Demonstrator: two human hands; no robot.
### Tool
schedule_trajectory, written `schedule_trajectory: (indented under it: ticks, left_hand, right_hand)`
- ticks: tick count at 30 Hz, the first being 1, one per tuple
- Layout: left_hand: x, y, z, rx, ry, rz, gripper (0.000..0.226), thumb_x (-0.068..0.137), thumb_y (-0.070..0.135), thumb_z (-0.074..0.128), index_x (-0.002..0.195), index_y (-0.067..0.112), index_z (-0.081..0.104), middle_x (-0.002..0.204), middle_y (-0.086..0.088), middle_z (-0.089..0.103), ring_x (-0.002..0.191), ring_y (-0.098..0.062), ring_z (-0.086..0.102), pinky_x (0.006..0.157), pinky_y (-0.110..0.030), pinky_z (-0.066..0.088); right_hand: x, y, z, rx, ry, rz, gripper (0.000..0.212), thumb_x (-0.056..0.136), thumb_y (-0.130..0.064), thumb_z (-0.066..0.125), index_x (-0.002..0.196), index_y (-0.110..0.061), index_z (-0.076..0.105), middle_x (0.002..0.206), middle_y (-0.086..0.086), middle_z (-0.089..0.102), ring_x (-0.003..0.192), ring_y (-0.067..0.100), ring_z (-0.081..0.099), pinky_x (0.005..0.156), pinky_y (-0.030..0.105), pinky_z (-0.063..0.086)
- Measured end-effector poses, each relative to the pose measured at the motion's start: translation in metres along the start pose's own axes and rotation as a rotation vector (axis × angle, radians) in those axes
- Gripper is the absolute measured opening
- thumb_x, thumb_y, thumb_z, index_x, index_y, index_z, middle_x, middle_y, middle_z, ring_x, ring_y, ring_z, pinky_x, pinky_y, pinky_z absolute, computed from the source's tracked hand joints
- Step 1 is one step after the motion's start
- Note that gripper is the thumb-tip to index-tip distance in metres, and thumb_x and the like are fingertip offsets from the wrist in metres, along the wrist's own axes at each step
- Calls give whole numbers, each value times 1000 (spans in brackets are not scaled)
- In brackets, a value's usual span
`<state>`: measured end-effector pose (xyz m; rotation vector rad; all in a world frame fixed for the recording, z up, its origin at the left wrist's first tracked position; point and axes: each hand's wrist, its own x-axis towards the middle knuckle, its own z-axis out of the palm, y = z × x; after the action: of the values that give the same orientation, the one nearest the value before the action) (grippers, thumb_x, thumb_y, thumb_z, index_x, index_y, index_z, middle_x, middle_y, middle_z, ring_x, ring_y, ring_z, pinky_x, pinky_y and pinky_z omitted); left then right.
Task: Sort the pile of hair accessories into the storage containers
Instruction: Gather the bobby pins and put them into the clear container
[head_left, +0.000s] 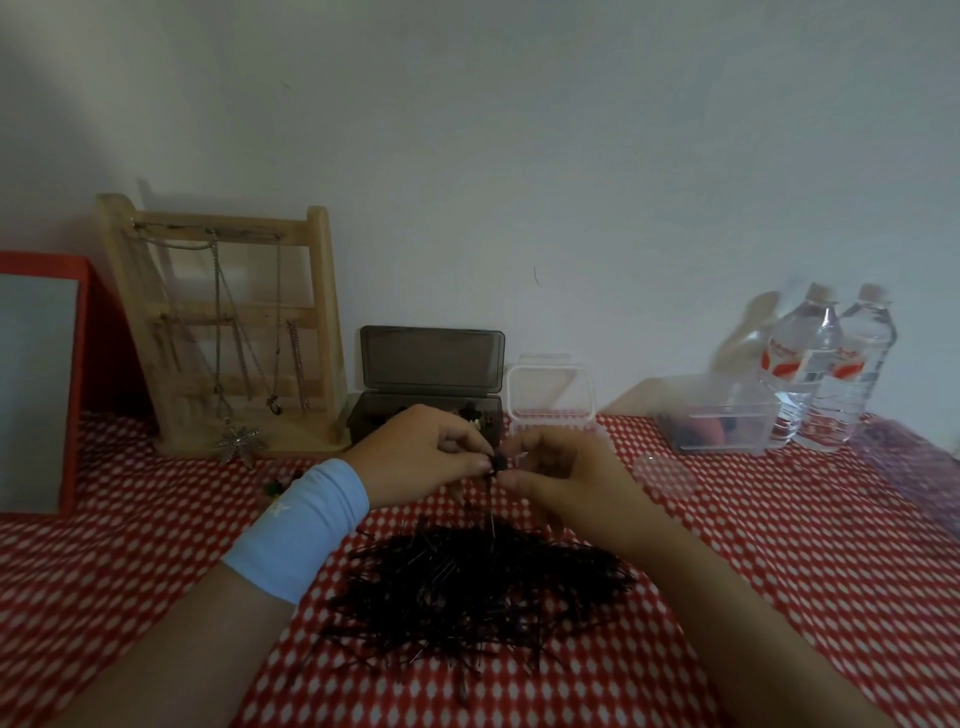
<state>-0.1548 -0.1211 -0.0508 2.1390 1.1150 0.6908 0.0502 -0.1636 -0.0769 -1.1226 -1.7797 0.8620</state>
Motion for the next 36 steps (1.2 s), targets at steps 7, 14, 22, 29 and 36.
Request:
schedule_trajectory:
  ticks: [7, 14, 22, 29, 36]
  left_hand:
    - [-3, 1, -2, -199, -63, -45, 21, 83, 16, 76, 101, 22, 68, 87, 1, 76, 80, -6, 71, 70, -12, 49]
    - [-4, -10, -6, 39, -319, -153, 44, 81, 28, 79, 121, 25, 62, 104, 9, 72, 97, -6, 68, 90, -21, 52]
    - [2, -26, -19, 131, 213, -105, 15, 92, 27, 64, 106, 30, 66, 93, 18, 58, 89, -2, 56, 81, -21, 42]
    - [3, -36, -13, 264, -49, -105, 23, 95, 29, 58, 116, 31, 67, 120, 9, 63, 106, -9, 58, 98, -26, 45]
    - [3, -36, 12, 380, -374, -55, 31, 88, 46, 63, 114, 32, 70, 113, 13, 60, 102, -13, 60, 97, -36, 49]
  right_hand:
    - [8, -2, 2, 108, 72, 52, 5, 87, -7, 74, 87, -11, 75, 70, -9, 72, 61, -1, 63, 57, 11, 47]
    - [25, -15, -4, 146, 50, 180, 9, 92, -12, 69, 84, -12, 72, 74, 2, 72, 62, 20, 64, 51, 25, 49]
    - [94, -21, 10, -419, 162, 31, 4, 89, -21, 74, 91, -23, 72, 86, -6, 72, 69, 2, 66, 68, 24, 59]
    - [91, -27, 7, -675, -31, 15, 16, 95, -27, 66, 107, -20, 75, 102, -6, 70, 87, 5, 60, 89, 27, 53]
    - [25, -20, 2, -800, -526, 142, 45, 86, -47, 72, 128, -37, 65, 123, -19, 63, 105, -1, 57, 92, 21, 43]
